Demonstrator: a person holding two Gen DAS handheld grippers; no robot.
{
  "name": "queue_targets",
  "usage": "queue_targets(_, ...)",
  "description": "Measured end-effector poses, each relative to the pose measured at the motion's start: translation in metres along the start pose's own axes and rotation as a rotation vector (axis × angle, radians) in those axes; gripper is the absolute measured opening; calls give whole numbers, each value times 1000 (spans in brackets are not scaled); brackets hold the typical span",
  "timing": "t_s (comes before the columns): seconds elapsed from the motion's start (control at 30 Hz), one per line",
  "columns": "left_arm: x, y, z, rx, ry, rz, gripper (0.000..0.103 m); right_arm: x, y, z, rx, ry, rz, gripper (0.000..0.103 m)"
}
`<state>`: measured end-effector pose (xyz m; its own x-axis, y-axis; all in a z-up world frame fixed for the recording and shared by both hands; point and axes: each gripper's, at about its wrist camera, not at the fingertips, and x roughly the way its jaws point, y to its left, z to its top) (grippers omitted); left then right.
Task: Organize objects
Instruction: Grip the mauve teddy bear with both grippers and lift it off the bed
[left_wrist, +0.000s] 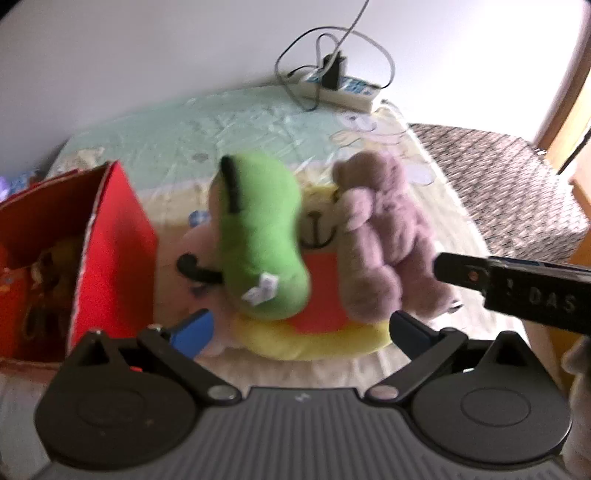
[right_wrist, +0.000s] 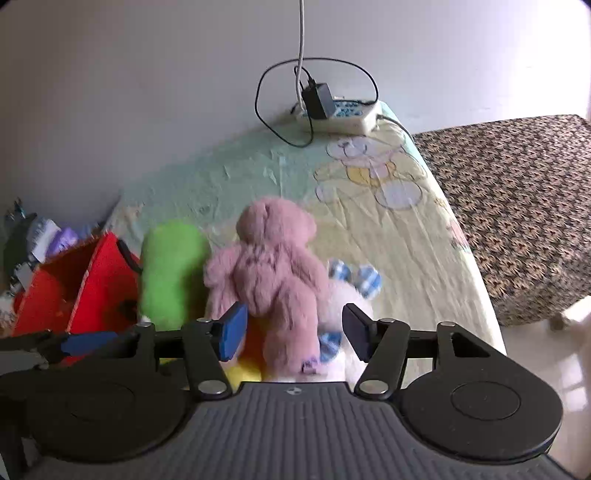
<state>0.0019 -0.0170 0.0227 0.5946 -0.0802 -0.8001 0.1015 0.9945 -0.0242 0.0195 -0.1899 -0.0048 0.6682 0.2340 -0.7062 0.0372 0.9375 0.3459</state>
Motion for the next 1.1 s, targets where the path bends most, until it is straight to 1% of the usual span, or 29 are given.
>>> queue_targets(0.1,-2,-6,8,10,-15,-27,102,12,-4,7,20,3,28,61)
queue_targets(0.13,-3,-8,11,8,-13,-46,102,16,-5,9,31,8,47,61)
queue_targets(0.17,-2,-10,15,15,-21,-48,102,21,-7,12,45,15,70,61)
queue_targets(0.27,6,-18,25,36,-9,-81,102,33,-12,19,82,14,120,62)
queue_targets(0.33,17,-23,32,53,-3,-98,102,42,-13,23,82,18,145,63)
queue_targets(0.4,25,-25,36,49,5,-136,101,48,-15,25,77,14,145,64)
queue_targets(0.5,33,-26,41,38,15,-201,98,56,-18,28,74,29,169,69)
queue_targets(0.57,39,-24,41,35,24,-225,92,61,-20,29,97,45,210,69)
queue_targets(0.63,47,-24,43,25,37,-248,88,65,-22,29,109,52,248,66)
queue_targets(0.67,53,-22,44,16,51,-261,82,67,-22,29,110,58,259,65)
queue_targets(0.7,56,-21,44,5,63,-272,80,68,-22,29,107,62,267,62)
queue_targets(0.73,59,-19,45,-8,79,-288,75,69,-22,29,102,60,277,61)
queue_targets(0.8,67,-17,46,-26,86,-286,75,66,-22,29,94,52,283,59)
queue_targets(0.87,68,-16,47,-28,85,-283,70,65,-23,29,89,52,289,58)
queue_targets(0.93,70,-17,48,-28,77,-280,67,63,-25,29,96,50,294,57)
queue_targets(1.03,68,-18,48,-29,69,-283,62,59,-28,30,115,49,308,56)
queue_targets(1.1,62,-18,48,-26,62,-280,62,55,-28,31,116,44,310,55)
